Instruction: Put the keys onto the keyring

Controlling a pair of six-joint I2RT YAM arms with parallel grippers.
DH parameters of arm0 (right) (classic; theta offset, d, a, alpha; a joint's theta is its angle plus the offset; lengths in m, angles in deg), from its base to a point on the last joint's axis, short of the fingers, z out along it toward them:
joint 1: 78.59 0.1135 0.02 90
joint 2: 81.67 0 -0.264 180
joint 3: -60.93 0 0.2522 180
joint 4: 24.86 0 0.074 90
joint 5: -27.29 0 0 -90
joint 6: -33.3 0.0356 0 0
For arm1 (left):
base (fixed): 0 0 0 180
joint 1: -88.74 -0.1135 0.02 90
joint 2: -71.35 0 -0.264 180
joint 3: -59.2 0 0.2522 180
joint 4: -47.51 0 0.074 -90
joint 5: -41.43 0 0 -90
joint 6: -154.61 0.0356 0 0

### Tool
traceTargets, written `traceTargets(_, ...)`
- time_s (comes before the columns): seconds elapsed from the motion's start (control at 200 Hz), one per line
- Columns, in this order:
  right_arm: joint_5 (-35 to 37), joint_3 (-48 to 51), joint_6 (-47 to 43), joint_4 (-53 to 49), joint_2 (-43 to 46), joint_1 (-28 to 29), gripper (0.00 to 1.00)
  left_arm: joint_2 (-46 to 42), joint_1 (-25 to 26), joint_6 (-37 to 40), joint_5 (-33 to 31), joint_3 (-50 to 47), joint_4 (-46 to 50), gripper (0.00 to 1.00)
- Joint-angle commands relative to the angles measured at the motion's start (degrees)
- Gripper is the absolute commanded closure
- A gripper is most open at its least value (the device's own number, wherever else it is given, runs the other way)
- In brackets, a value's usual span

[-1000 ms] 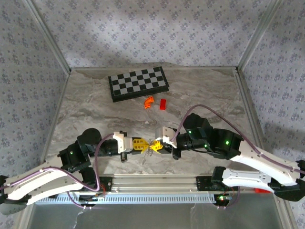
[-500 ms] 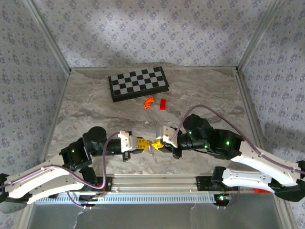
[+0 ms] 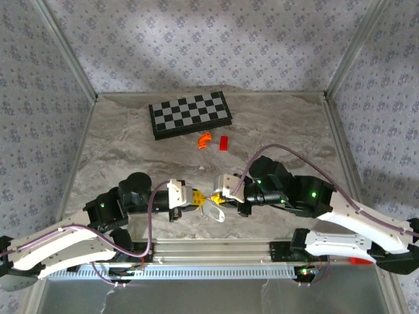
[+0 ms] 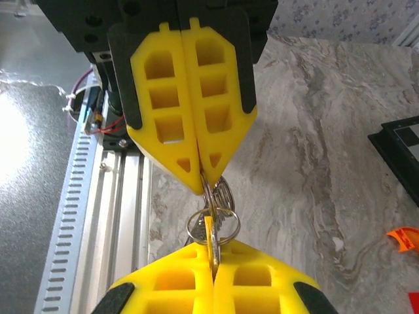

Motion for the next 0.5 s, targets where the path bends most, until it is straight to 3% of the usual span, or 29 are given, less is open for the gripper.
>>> traceTargets(0.0, 5.2, -4.4, -2.6, -3.8, 0.0, 0.7, 1.00, -0.4, 0.1, 1.2, -0.7, 2.0, 2.8, 1.00)
traceTargets(0.5, 19.2, -9.1, -5.5, -6.4, -6.3, 4.6, 1.00, -0.1, 0.1, 1.0, -3.7, -1.3, -0.4, 1.00)
